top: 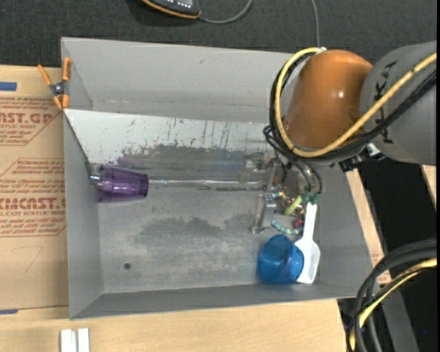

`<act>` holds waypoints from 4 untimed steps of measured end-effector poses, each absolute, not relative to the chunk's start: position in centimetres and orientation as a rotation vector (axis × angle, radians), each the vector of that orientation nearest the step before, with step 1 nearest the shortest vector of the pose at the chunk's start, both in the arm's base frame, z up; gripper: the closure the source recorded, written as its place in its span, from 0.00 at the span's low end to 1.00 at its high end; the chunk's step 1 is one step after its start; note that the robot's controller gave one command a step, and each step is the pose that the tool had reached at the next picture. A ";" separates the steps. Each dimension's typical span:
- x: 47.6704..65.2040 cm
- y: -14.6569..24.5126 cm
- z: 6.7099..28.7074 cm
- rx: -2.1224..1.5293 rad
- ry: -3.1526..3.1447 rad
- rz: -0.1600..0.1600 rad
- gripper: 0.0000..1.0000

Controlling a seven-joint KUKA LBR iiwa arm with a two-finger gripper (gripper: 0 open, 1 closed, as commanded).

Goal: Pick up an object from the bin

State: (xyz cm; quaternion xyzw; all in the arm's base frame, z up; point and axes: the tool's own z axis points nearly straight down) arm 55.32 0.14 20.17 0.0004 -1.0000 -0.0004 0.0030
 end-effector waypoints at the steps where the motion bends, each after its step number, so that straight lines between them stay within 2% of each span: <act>1: 55.5 0.1 20.7 0.001 -3.144 -0.001 0.00; 2: 55.9 -10.8 10.6 -0.136 -3.141 -0.002 0.00; 3: 55.2 -11.1 12.9 -0.007 -3.143 -0.001 0.00; 4: 58.7 -9.1 10.0 0.549 -3.099 -0.001 0.00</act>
Offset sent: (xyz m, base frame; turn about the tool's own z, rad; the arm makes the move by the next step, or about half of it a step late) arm 0.0044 -0.1480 -0.1317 0.1193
